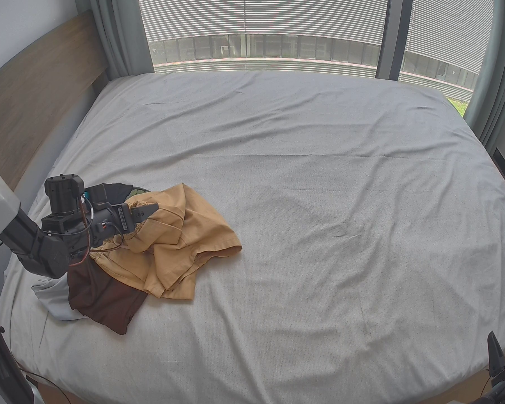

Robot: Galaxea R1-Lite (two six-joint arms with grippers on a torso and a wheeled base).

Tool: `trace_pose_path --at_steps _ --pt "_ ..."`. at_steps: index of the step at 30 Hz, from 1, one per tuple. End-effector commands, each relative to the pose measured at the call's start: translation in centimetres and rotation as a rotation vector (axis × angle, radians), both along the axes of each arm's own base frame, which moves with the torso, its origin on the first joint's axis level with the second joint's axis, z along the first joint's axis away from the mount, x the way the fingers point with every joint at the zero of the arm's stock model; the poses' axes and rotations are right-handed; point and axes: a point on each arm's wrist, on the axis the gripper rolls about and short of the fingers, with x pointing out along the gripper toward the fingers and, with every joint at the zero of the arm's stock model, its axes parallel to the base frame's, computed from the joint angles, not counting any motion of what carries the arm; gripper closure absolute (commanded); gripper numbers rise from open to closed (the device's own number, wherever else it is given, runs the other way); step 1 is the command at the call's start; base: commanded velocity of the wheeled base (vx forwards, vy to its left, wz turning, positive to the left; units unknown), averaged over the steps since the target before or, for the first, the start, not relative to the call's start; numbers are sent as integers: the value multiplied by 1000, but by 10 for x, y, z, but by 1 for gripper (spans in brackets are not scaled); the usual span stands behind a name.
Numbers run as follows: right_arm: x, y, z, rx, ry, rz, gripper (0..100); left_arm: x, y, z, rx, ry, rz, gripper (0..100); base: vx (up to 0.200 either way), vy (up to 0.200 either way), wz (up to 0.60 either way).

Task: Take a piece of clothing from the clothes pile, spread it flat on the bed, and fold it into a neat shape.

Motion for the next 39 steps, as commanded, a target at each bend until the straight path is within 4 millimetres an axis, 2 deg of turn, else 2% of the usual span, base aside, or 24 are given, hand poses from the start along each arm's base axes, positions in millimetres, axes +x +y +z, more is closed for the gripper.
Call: trace_pose_path --at_steps 1,7,18,29,39 --pt "0 0 -5 2 1 0 0 11 -1 -12 1 19 -1 0 0 0 0" --pt "0 0 -5 2 -1 0 0 19 -3 -20 1 24 -12 0 0 0 0" --pt "0 0 -5 8 -1 -1 0 21 -11 -19 -37 21 -113 0 0 0 0" --pt "0 0 -5 8 -1 -3 0 26 -12 -30 -41 37 -142 0 0 0 0" --pt "0 0 -5 9 -1 -3 0 33 -16 -31 -41 18 -148 0 0 0 0"
